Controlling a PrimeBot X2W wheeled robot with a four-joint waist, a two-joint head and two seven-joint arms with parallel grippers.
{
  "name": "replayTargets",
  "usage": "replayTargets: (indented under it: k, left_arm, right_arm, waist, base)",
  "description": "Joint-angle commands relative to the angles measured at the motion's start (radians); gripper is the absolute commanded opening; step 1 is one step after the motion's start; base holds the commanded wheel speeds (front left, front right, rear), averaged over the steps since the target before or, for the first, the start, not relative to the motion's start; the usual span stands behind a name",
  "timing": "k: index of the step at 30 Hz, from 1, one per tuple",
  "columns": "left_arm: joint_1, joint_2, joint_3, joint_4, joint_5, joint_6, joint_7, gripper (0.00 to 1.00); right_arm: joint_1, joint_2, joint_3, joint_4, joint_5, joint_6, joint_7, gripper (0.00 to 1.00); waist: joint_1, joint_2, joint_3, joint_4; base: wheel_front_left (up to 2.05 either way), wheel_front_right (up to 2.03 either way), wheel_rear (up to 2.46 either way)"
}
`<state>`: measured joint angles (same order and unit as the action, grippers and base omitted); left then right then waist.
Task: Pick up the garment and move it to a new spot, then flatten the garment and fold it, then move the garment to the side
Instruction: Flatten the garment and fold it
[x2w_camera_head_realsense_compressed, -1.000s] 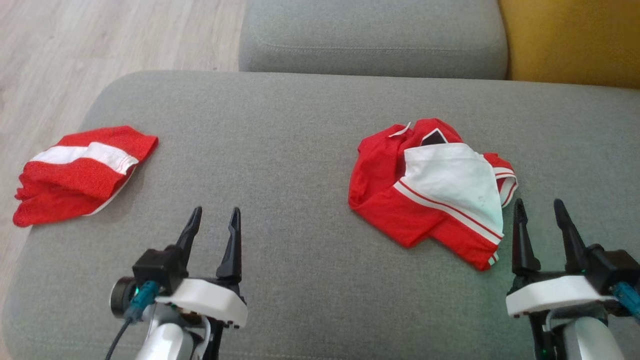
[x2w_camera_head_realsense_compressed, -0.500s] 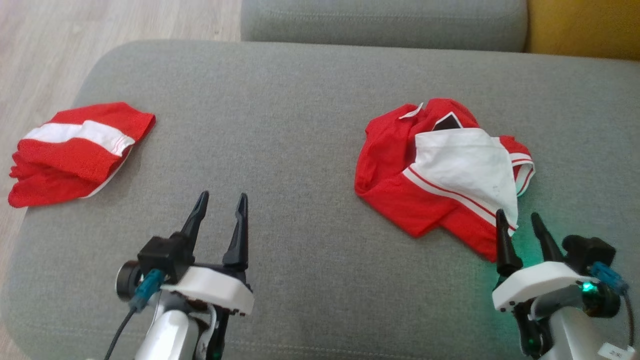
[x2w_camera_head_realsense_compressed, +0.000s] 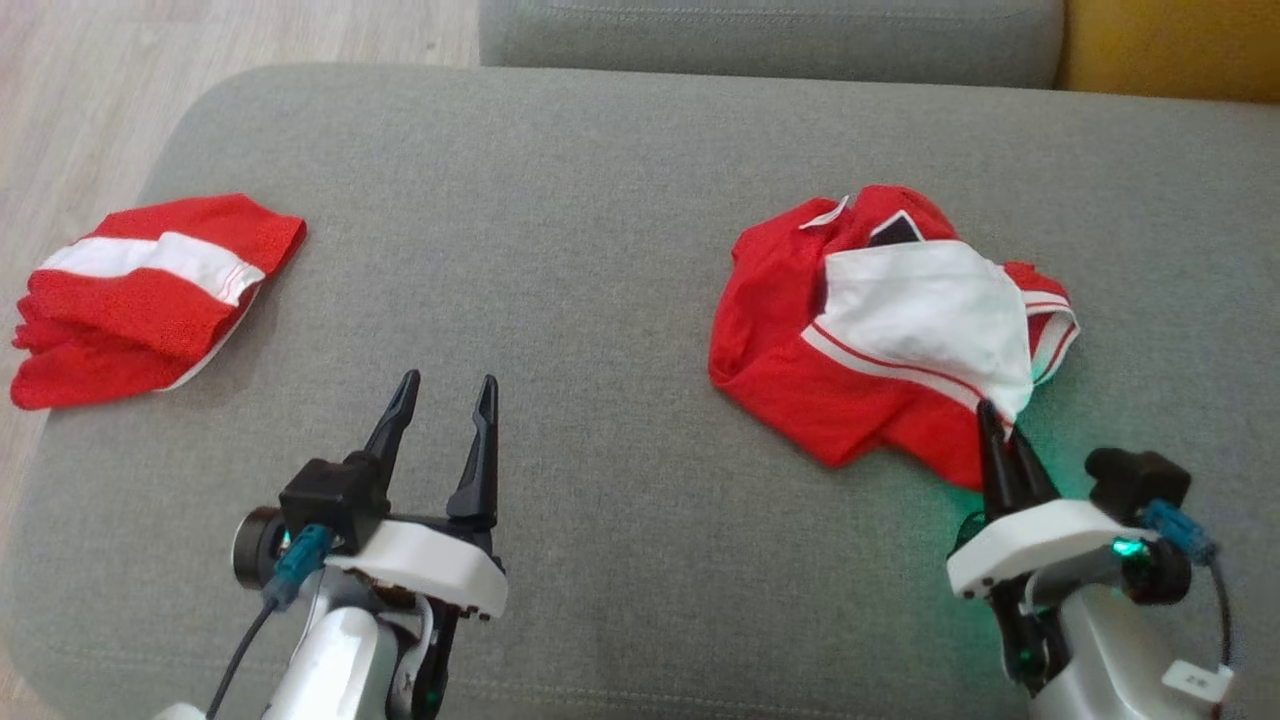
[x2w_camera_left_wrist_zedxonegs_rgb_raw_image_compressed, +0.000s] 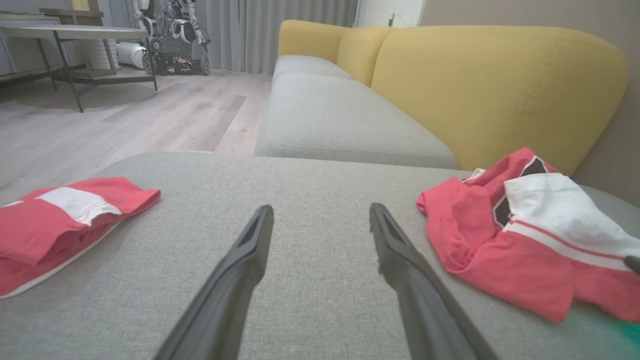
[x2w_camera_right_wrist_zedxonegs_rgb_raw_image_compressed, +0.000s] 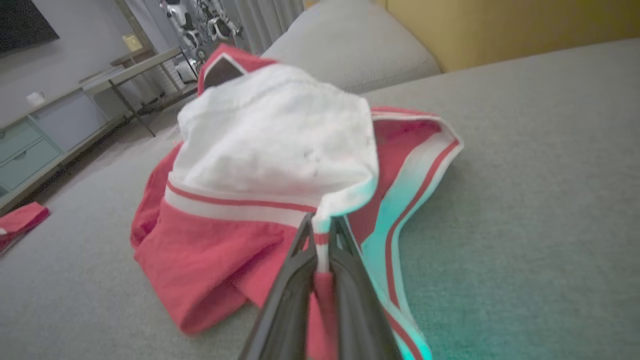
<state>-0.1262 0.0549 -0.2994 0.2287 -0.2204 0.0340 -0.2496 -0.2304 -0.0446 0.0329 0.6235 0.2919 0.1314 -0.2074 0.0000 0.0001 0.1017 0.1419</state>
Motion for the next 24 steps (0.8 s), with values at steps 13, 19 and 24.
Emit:
replayTargets:
  k: [13,19,24]
  left_arm:
    - [-0.004,-0.004,0.036,-0.023,-0.004,-0.004,-0.012,1.00]
    - [0.007,-0.004,0.008,-0.031,-0.033,0.008,-0.012,1.00]
    - [0.016,-0.005,-0.013,-0.039,-0.055,0.022,-0.012,1.00]
  right_arm:
    - [-0.196,-0.034,-0.256,-0.279,-0.105,-0.001,0.059,0.00]
    - [-0.340,-0.120,-0.312,-0.365,-0.199,-0.001,0.170,0.00]
    - [-0.478,-0.182,-0.396,-0.401,-0.344,-0.001,0.208,0.00]
  waist:
    - [0.0000,-0.0001,-0.094,-0.034]
    - [0.0000,-0.0001,-0.123,-0.017]
    - [0.0000,-0.0001,-0.136,0.016]
  base:
    - [0.00,0.00,0.00]
    - [0.00,0.00,0.00]
    - [0.00,0.00,0.00]
